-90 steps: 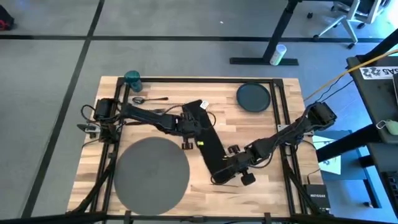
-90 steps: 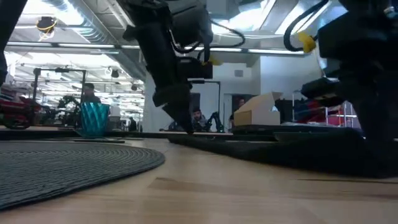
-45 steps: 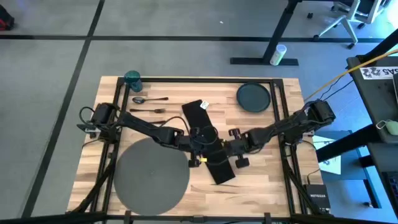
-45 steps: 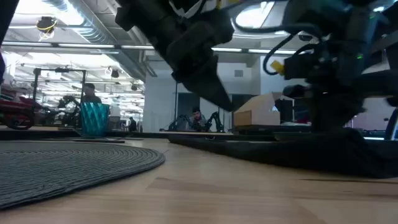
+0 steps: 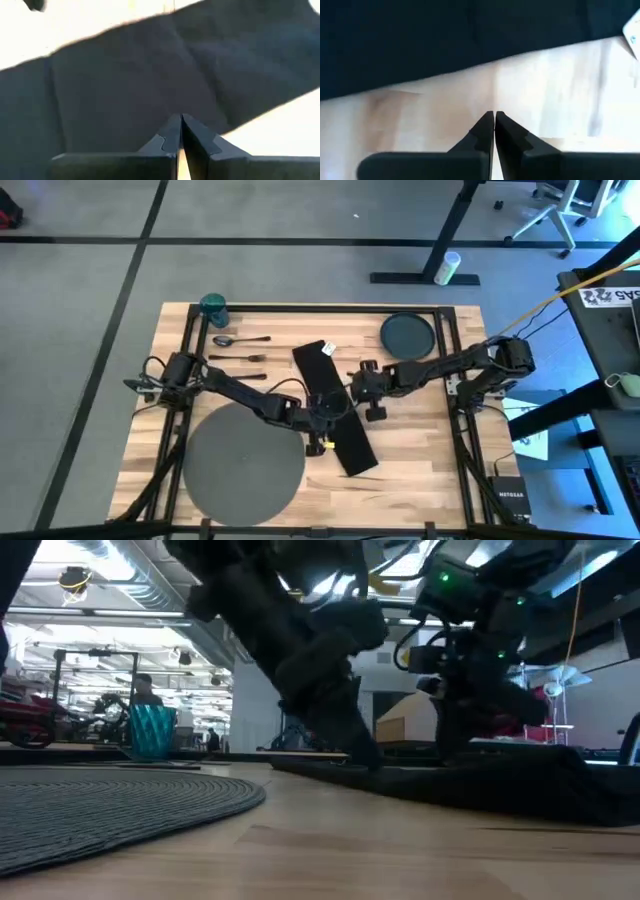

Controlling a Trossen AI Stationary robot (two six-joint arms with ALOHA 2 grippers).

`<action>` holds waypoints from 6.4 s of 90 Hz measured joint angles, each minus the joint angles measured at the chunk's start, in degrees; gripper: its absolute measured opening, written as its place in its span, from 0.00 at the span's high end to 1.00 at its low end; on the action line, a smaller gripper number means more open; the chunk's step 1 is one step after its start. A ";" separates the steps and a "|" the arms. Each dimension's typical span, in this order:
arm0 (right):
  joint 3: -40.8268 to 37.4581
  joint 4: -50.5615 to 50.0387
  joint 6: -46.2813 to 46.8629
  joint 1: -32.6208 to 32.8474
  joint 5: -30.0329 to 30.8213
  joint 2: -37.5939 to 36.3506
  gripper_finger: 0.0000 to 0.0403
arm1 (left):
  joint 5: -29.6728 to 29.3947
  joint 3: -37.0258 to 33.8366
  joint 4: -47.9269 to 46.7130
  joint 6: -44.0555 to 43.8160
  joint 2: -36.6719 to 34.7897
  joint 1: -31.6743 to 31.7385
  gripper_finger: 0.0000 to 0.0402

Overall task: Set table place
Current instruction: Fold the black table napkin

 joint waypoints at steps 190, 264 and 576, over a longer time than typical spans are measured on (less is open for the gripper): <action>5.87 31.46 0.39 -18.83 -14.61 18.81 1.00 | -14.23 -0.09 -25.98 -4.26 -8.19 -5.49 1.00; 5.80 33.12 -1.88 -19.67 -4.96 19.10 1.00 | -14.16 -0.04 -27.33 -4.68 -8.22 -5.44 1.00; 16.01 20.09 -7.47 -19.83 -21.20 22.03 1.00 | -13.62 -0.04 -30.30 -7.08 -8.24 -5.60 1.00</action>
